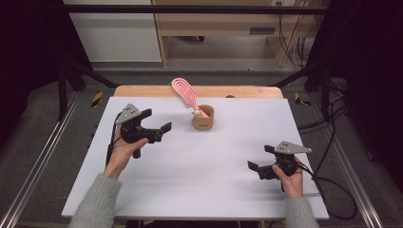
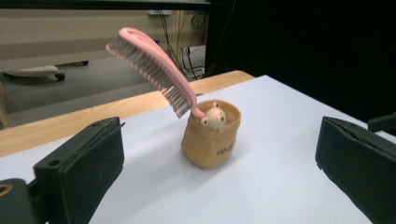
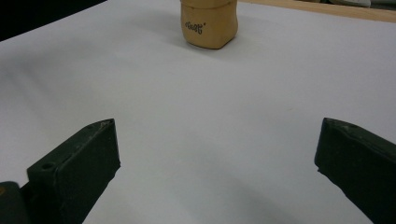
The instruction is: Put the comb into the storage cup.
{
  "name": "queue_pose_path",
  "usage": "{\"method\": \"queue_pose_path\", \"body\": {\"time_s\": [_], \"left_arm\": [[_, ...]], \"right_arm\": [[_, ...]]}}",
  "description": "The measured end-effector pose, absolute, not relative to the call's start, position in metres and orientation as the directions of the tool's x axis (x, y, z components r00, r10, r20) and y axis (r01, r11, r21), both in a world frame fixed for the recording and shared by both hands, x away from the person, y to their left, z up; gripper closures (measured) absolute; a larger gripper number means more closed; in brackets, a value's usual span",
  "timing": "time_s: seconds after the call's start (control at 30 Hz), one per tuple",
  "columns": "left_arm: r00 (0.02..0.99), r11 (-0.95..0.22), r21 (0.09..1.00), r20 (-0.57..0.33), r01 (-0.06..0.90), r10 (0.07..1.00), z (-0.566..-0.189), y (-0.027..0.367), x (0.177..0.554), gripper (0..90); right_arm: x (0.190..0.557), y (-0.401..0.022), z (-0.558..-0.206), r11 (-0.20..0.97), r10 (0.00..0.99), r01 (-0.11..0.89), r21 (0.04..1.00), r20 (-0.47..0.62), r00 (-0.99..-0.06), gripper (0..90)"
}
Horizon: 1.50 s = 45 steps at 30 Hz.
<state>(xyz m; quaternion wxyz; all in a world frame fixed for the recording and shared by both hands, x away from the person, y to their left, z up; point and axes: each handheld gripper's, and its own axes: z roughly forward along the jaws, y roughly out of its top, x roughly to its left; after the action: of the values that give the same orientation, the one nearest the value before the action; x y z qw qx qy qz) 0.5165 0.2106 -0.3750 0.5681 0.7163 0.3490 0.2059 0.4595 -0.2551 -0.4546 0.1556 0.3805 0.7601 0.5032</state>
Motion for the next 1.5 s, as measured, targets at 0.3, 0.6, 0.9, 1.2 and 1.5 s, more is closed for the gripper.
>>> {"method": "queue_pose_path", "body": {"time_s": [0.3,0.6,0.9,1.2,1.5], "left_arm": [[0.677,-0.12,0.95,-0.114,0.289,0.727,-0.394,0.224,0.501,1.0],[0.674,-0.143,0.938,-0.115,0.315,0.73,-0.415,0.236,0.49,1.0],[0.66,-0.164,0.922,-0.12,0.352,0.741,-0.435,0.251,0.479,1.1],[0.638,-0.166,0.909,-0.13,0.383,0.759,-0.45,0.268,0.471,1.0],[0.614,-0.166,0.897,-0.136,0.41,0.777,-0.464,0.282,0.468,1.1]], "right_arm": [[0.46,-0.255,-0.455,0.209,0.736,0.422,0.882,0.142,-0.662,0.3],[0.46,-0.254,-0.456,0.212,0.739,0.426,0.879,0.142,-0.659,0.3],[0.46,-0.253,-0.457,0.216,0.739,0.431,0.876,0.141,-0.659,0.4],[0.46,-0.253,-0.458,0.222,0.739,0.431,0.875,0.137,-0.659,0.4],[0.46,-0.251,-0.46,0.221,0.736,0.437,0.872,0.145,-0.661,0.3]]}}
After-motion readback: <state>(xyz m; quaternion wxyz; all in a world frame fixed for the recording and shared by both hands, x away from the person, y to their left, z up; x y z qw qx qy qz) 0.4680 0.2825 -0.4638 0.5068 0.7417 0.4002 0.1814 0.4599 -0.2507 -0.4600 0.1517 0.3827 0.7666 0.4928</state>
